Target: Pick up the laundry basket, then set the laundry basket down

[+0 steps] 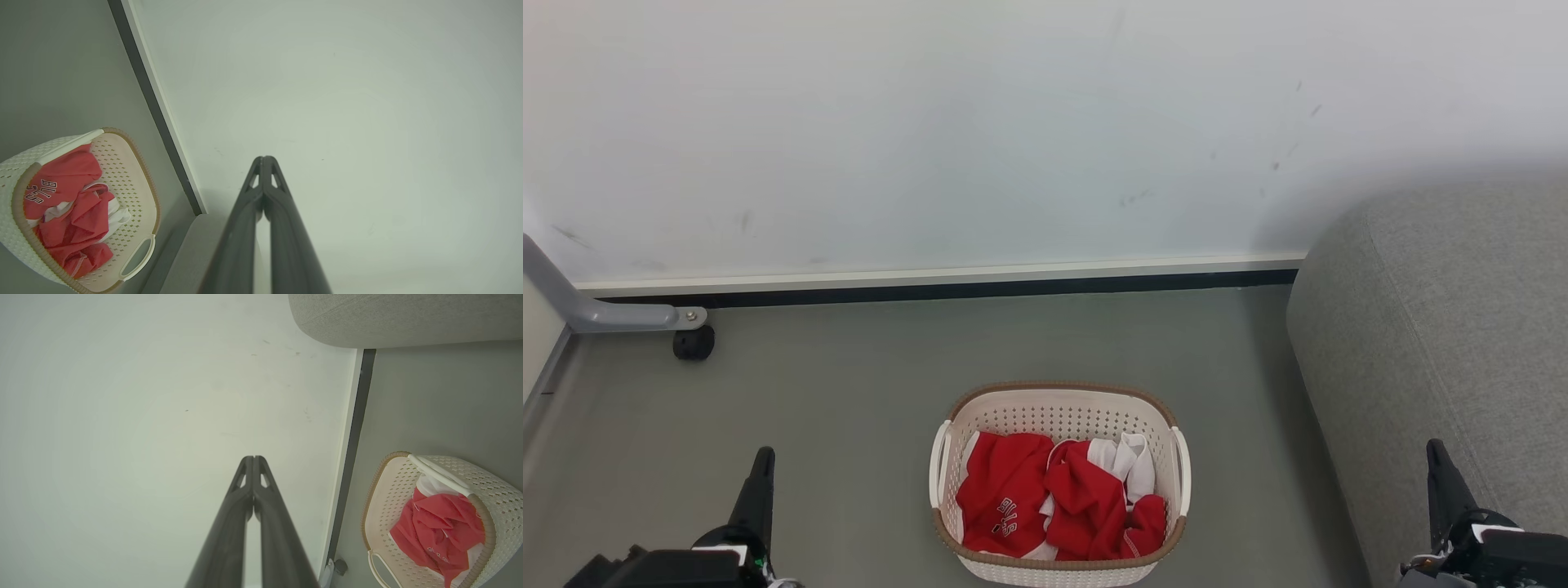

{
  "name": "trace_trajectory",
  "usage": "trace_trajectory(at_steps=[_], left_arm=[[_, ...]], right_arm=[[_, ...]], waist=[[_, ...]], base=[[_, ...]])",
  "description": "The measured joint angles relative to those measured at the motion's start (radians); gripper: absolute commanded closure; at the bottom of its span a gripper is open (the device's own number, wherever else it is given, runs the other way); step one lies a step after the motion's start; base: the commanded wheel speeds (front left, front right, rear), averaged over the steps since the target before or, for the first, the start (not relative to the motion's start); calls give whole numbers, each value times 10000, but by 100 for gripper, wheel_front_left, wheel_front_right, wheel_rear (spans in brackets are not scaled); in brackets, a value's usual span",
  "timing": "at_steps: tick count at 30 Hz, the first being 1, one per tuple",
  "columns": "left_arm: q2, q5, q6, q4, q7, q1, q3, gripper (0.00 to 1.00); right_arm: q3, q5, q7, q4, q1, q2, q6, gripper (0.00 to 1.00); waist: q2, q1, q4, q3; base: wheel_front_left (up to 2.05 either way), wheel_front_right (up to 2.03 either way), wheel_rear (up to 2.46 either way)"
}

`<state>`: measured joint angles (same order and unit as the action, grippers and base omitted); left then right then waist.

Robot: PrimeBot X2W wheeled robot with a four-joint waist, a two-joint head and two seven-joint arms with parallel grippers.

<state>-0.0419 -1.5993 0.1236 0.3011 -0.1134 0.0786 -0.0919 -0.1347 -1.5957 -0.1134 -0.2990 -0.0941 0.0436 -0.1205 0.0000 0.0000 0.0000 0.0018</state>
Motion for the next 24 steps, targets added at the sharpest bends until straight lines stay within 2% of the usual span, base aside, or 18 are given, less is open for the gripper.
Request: trace_trajectory(at_steps=[24], left_arm=[[0, -2, 0, -12, 0, 0, 0, 100]], right_arm=[[4, -2, 0, 4, 0, 0, 0, 100]], waist=[[0, 0, 0, 1]], base=[[0, 0, 0]])
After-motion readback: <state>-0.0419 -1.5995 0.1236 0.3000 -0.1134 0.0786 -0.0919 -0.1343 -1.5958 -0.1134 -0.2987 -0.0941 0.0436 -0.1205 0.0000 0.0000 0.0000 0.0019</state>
